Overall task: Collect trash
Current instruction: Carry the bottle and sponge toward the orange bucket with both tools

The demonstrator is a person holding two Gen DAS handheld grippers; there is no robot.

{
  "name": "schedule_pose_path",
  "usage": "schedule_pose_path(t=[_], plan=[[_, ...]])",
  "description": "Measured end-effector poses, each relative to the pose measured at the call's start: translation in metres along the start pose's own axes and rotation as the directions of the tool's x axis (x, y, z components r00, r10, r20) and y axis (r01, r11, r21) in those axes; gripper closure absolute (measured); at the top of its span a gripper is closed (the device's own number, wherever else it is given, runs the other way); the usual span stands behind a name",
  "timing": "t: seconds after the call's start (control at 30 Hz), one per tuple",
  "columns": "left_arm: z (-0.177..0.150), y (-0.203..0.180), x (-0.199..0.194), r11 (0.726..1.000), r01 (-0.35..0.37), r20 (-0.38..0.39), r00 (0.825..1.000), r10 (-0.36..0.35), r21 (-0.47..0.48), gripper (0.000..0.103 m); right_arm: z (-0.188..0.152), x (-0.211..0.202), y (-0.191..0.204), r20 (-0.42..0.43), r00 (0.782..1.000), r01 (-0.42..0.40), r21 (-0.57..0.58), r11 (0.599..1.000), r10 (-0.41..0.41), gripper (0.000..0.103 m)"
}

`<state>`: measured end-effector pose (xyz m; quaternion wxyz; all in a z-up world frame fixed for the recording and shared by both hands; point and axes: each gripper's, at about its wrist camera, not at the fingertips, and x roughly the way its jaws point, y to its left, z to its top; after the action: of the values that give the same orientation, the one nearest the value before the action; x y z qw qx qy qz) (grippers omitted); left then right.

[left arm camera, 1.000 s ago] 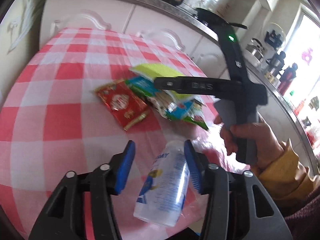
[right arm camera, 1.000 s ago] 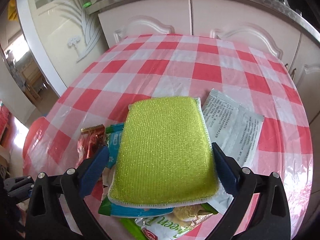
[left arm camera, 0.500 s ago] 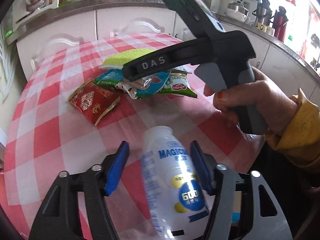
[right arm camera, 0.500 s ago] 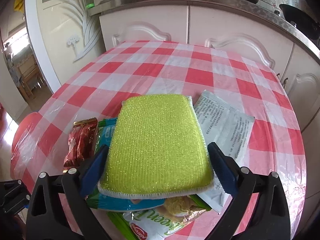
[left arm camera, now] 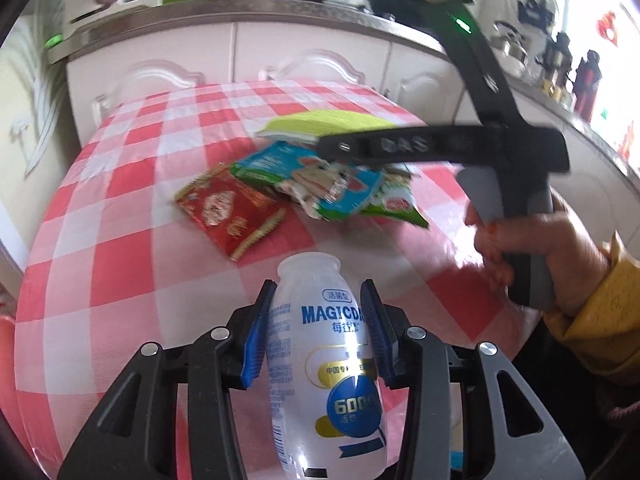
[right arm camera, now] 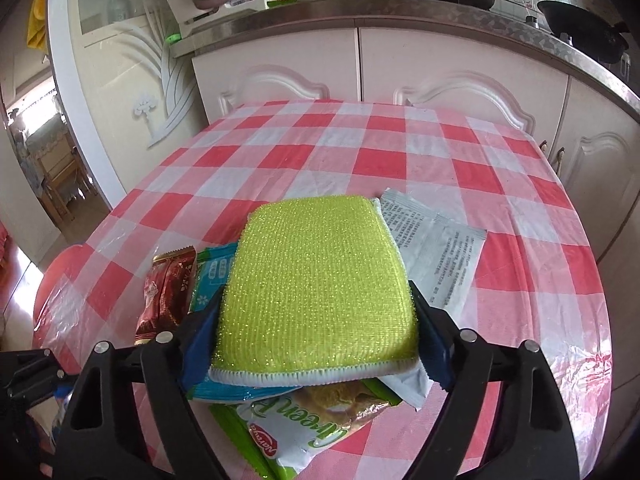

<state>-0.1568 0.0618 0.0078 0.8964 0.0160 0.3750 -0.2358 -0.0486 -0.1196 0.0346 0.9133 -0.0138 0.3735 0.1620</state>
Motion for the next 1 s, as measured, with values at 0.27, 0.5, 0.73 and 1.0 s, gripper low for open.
schedule_pose_path(t=[0.27, 0.5, 0.73, 1.0], plan=[[0.007, 0.038, -0.022, 0.991, -0.037, 0.063, 0.997, 0.046, -0.130, 0.059, 0.011, -0.021, 0.005, 0.062, 0.998, -0.018, 0.010, 1.000, 0.017, 0.020], [0.001, 0.081, -0.041, 0.966, -0.090, 0.090, 0.989, 0.115, -0.240, 0.059, 0.021, -0.032, 0.025, 0.097, 0.994, -0.045, -0.023, 0.999, 0.047, 0.020], [-0.008, 0.110, -0.046, 0.936, -0.109, 0.103, 0.983, 0.151, -0.335, 0.059, 0.023, -0.024, 0.043, 0.077, 0.995, -0.056, -0.054, 0.997, 0.060, 0.020], [-0.013, 0.137, -0.061, 0.908, -0.133, 0.122, 0.973, 0.196, -0.397, 0.059, 0.028, -0.020, 0.067, 0.067, 0.992, -0.100, -0.100, 0.990, 0.107, 0.020]])
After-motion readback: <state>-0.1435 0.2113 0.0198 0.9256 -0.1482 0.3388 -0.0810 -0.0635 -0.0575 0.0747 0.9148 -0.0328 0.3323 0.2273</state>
